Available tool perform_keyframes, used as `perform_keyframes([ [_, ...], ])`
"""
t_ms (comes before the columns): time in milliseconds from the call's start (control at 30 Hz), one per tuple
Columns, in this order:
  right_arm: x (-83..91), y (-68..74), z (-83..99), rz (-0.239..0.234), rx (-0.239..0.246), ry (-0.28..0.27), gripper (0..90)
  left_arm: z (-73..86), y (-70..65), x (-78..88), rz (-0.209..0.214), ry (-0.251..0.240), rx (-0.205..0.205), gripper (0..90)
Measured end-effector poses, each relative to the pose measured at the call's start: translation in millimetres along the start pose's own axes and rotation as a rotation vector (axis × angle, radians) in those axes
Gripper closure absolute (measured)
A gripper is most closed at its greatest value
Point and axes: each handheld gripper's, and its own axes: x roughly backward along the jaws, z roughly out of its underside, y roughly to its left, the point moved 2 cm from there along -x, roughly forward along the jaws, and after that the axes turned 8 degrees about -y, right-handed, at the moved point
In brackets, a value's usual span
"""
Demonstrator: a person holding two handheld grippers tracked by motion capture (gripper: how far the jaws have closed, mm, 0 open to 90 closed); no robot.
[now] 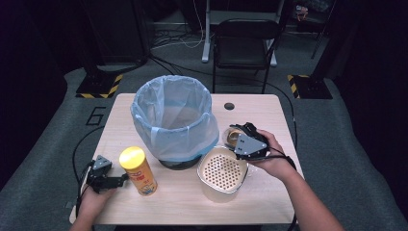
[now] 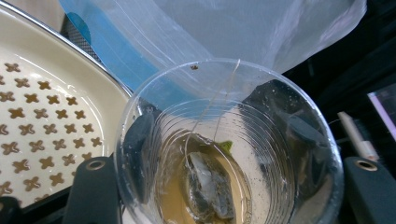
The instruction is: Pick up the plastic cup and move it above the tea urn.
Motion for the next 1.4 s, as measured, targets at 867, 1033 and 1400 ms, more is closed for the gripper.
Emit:
perform_keyframes([
  [867,-7.8,58.1,-18.4,0.166,0.987,0.286,35.2,0.0,0.1,0.1,0.000,0.001,-0.002,11.3],
  [1033,-6.7,62.9,-20.3,0.117,1.097,0.288,35.1,0.2,-0.4,0.5,0.002,0.006,0.004,11.3],
  [1400,-1.1,71.7,-18.6,0.129,1.179,0.283,34.4,0.2,-0.4,0.6,0.002,0.007,0.004,11.3],
])
